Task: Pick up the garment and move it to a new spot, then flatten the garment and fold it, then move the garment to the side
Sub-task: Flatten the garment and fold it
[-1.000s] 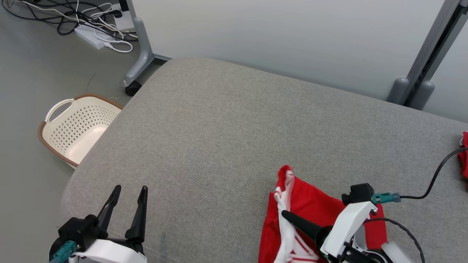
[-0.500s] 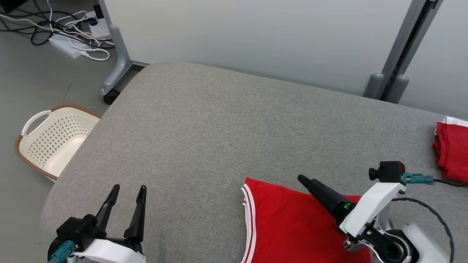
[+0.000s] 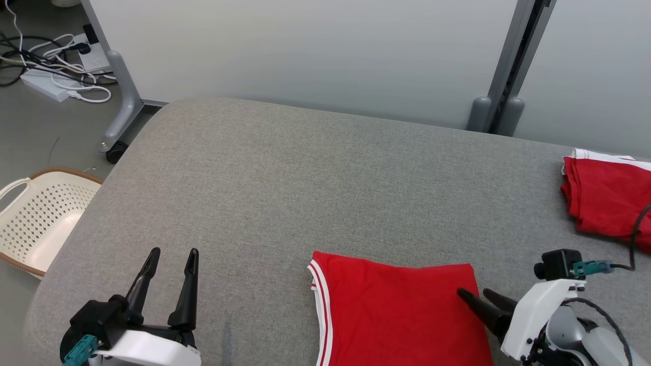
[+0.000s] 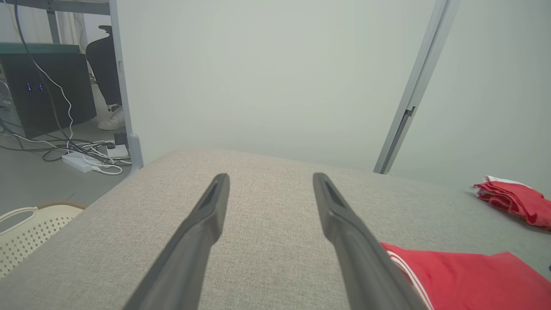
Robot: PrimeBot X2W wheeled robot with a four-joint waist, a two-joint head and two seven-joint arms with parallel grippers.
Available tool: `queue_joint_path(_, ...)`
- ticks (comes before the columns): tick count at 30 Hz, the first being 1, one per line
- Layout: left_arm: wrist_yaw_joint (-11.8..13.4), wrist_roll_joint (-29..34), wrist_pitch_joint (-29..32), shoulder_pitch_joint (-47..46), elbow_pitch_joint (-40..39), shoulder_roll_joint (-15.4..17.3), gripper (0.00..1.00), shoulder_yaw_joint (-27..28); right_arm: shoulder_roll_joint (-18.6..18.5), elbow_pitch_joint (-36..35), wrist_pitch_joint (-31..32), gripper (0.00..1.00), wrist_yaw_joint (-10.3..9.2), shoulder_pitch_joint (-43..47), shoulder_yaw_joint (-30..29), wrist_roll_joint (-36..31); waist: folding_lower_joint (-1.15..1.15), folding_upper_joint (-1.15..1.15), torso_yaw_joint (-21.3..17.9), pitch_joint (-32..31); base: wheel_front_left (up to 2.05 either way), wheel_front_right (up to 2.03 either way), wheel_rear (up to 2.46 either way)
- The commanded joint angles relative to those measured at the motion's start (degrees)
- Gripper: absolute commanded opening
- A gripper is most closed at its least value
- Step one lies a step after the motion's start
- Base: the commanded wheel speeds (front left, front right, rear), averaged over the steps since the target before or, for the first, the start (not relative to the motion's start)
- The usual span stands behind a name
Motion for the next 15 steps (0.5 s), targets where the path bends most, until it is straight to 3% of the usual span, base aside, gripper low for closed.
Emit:
queue_joint_path(1,-0.1,0.3,0.0,0.8,-0.2,0.0,1.00,0.4,0.3,0.4,0.6,1.00,0.14,0.0,0.1,-0.4,0.00,0.00,-0.2,-0.1,0.00,0.00,0.00)
queue_joint_path(15,-0.1,0.0,0.0,-0.1,0.2,-0.4,1.00,-0.3,5.5,14.5,14.9,1.00,-0.15,-2.2,-2.2,-4.6,0.00,0.00,1.0,0.6,0.00,0.00,0.00)
